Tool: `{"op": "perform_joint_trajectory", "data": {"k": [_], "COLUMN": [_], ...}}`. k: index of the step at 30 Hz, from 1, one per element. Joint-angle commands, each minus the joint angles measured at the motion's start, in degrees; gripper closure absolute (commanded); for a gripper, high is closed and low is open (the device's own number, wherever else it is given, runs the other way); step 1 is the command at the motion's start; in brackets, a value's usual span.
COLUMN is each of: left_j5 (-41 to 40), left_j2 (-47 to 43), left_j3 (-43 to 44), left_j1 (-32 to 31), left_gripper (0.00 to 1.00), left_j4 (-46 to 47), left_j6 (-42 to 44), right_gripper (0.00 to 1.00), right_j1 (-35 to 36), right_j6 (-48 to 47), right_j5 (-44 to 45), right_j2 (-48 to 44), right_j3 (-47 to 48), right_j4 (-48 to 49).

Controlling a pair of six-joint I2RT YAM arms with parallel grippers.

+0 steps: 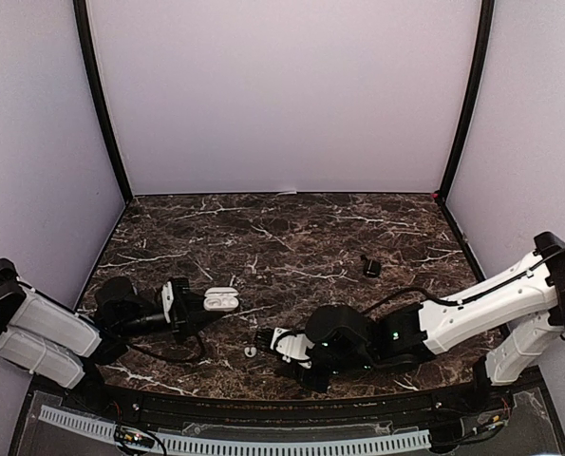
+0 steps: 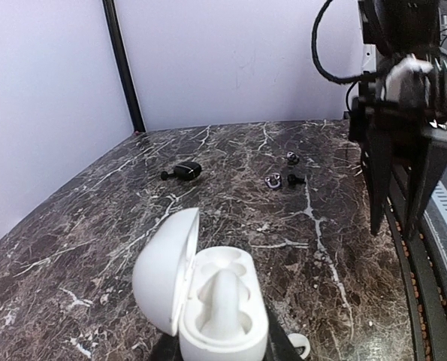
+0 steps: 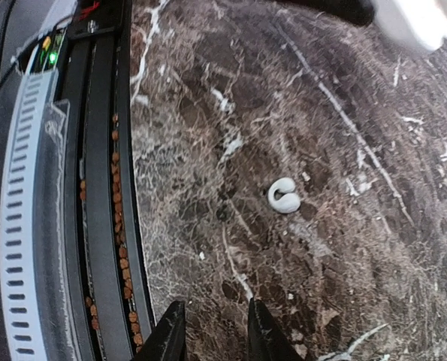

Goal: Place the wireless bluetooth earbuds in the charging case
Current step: Insert the left earbud into the left side groove of the charging case, then adjust the right earbud at the center of the board.

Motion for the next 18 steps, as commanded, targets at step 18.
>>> {"op": "perform_joint_trajectory", "data": {"k": [18], "left_j5": [-9.22], "left_j2": [-7.72], "left_j3": [-3.86], "left_j1": [0.99], "left_gripper": [1.0], "left_j4": [1.01], "left_j6": [0.81], "right_gripper": [0.75], "right_j1": [-2.46], "right_j6": [-15.25], "right_j5": [-1.23], "right_j2": [17.85], "right_j3": [10.56], "right_j4": [4.51]}}
